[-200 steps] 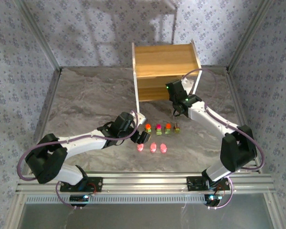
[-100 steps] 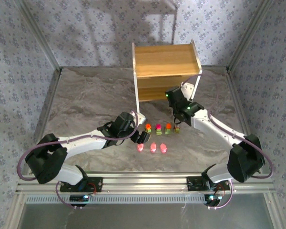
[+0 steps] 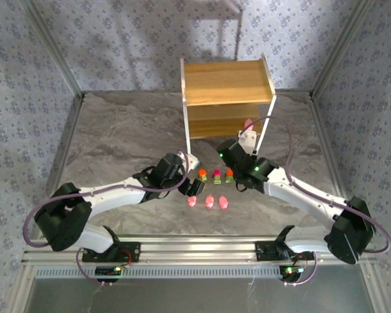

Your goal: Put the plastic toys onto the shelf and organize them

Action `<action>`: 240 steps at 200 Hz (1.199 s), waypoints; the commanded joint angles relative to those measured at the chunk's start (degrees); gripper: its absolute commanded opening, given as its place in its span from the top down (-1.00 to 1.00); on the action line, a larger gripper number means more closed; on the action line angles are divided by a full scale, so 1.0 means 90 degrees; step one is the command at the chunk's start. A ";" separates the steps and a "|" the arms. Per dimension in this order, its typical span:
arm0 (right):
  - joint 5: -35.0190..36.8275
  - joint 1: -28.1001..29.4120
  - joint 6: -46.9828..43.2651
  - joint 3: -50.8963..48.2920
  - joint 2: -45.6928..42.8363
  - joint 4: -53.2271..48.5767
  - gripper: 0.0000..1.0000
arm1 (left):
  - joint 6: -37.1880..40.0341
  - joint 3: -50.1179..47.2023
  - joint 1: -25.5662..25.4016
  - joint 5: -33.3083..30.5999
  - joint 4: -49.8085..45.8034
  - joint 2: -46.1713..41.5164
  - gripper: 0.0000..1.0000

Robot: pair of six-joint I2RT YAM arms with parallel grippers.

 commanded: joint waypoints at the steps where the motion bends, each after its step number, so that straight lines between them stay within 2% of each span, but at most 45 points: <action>1: 0.0181 0.0322 -0.0028 -0.0218 -0.0298 -0.0297 -0.14 | 0.0096 0.0143 -0.0042 -0.0094 -0.0093 -0.0189 -0.79; 22: 0.0164 0.0627 -0.0085 -0.0334 -0.0577 -0.0571 -0.21 | 0.0090 0.0127 -0.0052 -0.0113 -0.0080 -0.0196 -0.79; 59: 0.0016 0.0993 0.0076 -0.0639 -0.1012 -0.0833 -0.22 | 0.0075 0.0115 -0.0045 -0.0132 -0.0056 -0.0201 -0.79; 121: -0.0099 0.1735 0.0274 -0.0960 -0.0951 -0.1085 -0.21 | 0.0060 0.0097 -0.0050 -0.0211 -0.0056 -0.0225 -0.79; 166: -0.0153 0.2092 0.0875 -0.1252 -0.0934 -0.1051 -0.14 | 0.0050 0.0088 -0.0042 -0.0245 -0.0047 -0.0230 -0.79; 240: 0.0717 0.3295 0.2322 -0.1691 -0.0414 -0.0949 -0.02 | 0.0046 0.0069 -0.0051 -0.0295 -0.0047 -0.0248 -0.79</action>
